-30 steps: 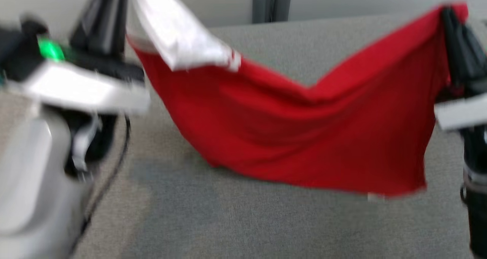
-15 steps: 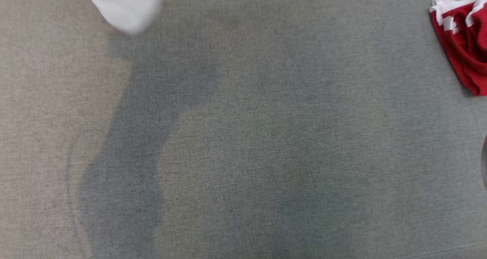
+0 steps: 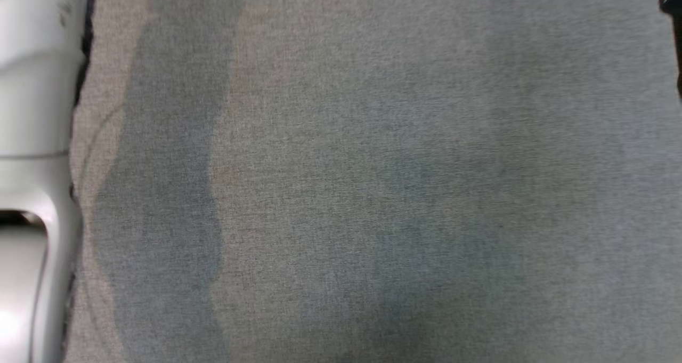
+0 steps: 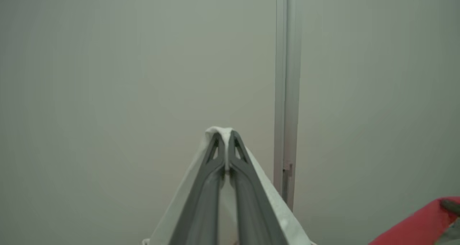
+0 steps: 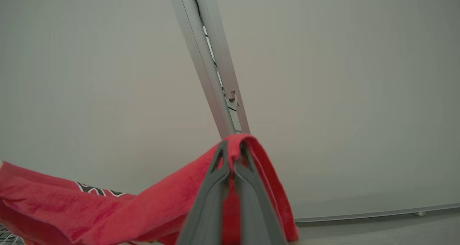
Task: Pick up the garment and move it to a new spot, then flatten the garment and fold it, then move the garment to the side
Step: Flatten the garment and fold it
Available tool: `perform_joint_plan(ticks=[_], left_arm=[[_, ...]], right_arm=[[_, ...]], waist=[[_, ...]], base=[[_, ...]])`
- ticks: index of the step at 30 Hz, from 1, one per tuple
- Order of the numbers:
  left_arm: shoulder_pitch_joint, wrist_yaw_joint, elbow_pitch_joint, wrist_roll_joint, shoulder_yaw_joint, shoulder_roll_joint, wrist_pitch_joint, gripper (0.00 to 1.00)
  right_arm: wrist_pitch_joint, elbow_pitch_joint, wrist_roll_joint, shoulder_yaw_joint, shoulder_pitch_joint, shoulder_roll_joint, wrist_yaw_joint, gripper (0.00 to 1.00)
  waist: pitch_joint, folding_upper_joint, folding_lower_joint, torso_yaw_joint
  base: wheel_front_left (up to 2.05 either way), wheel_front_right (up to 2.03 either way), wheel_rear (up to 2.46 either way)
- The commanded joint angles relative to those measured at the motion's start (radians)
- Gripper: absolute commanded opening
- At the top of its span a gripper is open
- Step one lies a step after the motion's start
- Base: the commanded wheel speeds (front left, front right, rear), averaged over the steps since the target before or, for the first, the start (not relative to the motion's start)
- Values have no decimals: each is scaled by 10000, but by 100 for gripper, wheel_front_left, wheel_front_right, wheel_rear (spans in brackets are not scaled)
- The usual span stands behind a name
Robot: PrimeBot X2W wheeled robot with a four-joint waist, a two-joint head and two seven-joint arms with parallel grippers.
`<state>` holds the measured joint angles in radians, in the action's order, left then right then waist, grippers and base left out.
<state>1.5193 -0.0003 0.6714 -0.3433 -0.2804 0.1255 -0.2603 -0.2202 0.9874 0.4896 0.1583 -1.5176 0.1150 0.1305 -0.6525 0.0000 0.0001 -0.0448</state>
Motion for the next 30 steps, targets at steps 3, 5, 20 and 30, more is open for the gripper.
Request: perform_joint_plan(ticks=[3, 5, 20, 30], left_arm=[[-446, -189, -488, -15, 296, 1, -62, 0], [-1085, -439, -1190, -99, 691, -84, -63, 0], [-7383, -863, -6283, -1217, 1452, 43, -32, 0], [-13177, -261, -8774, -1530, 1194, -391, -51, 0]], right_arm=[[-204, 80, 346, 215, 235, 117, 4, 0], [-307, -86, 875, 619, 638, 212, 4, 0], [-456, -3102, 3463, 2367, 4633, 1653, 4, 0], [-465, -5436, 3274, 923, 8811, 1637, 4, 0]], waist=[[-436, 0, -1, 201], [-456, 0, -1, 210], [619, 0, -1, 101], [2008, 0, -1, 317]], base=[[0, 0, 0], [0, 0, 0], [0, 0, 0], [0, 0, 0]])
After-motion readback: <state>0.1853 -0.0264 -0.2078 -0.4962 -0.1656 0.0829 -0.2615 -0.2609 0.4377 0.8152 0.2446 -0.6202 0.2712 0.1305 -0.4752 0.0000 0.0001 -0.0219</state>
